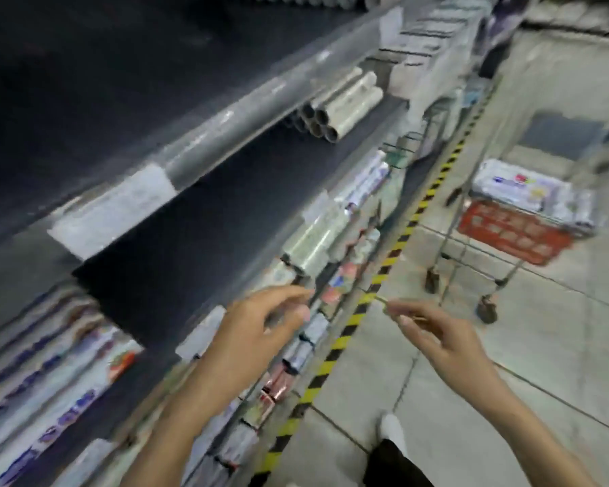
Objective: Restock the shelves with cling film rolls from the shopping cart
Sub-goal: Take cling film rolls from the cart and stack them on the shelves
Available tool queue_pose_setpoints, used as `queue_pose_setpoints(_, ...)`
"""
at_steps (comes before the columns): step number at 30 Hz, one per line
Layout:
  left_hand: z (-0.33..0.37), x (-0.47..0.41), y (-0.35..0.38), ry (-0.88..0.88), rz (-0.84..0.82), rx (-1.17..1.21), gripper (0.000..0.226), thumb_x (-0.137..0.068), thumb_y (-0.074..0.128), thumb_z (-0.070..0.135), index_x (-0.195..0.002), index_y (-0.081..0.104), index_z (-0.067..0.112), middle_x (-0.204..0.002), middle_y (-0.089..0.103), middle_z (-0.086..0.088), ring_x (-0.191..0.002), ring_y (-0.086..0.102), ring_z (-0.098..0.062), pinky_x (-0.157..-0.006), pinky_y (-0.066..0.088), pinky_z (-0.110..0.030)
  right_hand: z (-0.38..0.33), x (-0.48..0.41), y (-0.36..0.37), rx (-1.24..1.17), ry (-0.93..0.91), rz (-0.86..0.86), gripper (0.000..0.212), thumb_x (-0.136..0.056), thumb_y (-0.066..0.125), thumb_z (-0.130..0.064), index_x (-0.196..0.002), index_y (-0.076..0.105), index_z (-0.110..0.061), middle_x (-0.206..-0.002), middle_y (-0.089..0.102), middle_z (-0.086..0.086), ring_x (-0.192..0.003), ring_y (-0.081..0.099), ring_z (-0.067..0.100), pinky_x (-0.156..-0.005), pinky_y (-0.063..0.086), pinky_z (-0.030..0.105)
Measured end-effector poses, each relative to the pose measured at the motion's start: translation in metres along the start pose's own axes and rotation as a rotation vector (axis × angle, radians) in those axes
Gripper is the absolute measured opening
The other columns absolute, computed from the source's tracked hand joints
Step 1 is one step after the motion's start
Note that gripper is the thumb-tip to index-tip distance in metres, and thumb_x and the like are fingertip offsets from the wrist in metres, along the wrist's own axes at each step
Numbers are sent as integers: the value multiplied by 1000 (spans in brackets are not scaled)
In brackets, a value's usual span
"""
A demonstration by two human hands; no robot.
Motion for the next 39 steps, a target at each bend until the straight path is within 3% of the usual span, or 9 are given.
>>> queue_pose_setpoints(3,-29,-33,91,-98,-156,85,20,-90,63,16,-109,68,20,-101,55,46,-97,53,23,-81,38,1,84,39,-46,-58,231,145,46,-78,49,-72,-99,69,-36,-99,70,-21,-94,66,2,-82,51,18)
queue_pose_setpoints(5,-39,-55,144,-144,-245,86,19,-91,59,16,-105,65,28,-95,55,49,-100,56,15,-82,42,-3,134,59,-77,-65,342,197,26,-86,55,-50,-98,69,-32,-97,70,-21,-94,66,2,-84,52,24)
queue_pose_setpoints(9,-40,-104,231,-188,-337,38,19,-90,58,24,-98,62,40,-99,68,24,-97,62,4,-86,49,-16,215,85,-141,-7,492,265,20,-91,59,-14,-99,66,-31,-99,67,-28,-93,64,-1,-81,49,17)
queue_pose_setpoints(11,-26,-131,268,-190,-357,14,21,-91,58,20,-98,61,39,-102,65,20,-97,62,0,-82,46,-9,242,91,-176,16,542,303,16,-91,58,-20,-100,65,-31,-103,64,-30,-95,62,-4,-81,47,12)
queue_pose_setpoints(20,43,-274,378,-22,-372,-116,27,-93,53,22,-115,65,14,-108,66,4,-100,61,-11,-86,51,-30,317,50,-307,76,680,434,17,-90,61,-12,-98,68,-25,-102,63,-30,-94,60,-7,-80,42,6)
queue_pose_setpoints(23,53,-340,411,53,-381,-125,25,-92,54,20,-112,66,14,-108,65,7,-98,55,4,-84,39,-3,348,13,-344,78,714,473,18,-89,62,-11,-96,69,-27,-100,64,-29,-93,61,-4,-78,41,5)
queue_pose_setpoints(26,66,-415,445,124,-388,-143,25,-91,52,24,-110,66,16,-103,63,10,-96,50,12,-80,34,3,378,-39,-380,70,708,501,19,-89,63,-11,-95,68,-28,-99,65,-28,-93,61,-3,-79,41,5)
queue_pose_setpoints(33,89,-597,535,254,-461,-192,28,-93,52,27,-111,65,10,-106,62,5,-97,51,4,-87,31,0,461,-208,-474,69,655,497,15,-90,61,-11,-100,68,-21,-96,69,-16,-93,63,3,-83,45,15)
queue_pose_setpoints(39,49,-696,648,270,-646,-347,40,-92,43,27,-122,59,6,-122,61,-13,-113,55,-27,-96,38,-30,568,-376,-522,191,539,359,22,-93,57,-16,-113,64,-9,-108,63,0,-97,57,13,-88,44,26)
Point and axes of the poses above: each hand's wrist, its own x-axis away from the middle knuckle, its own y-axis out of the palm, z = x × y, the point moved 4 cm from there along -x, towards the middle knuckle
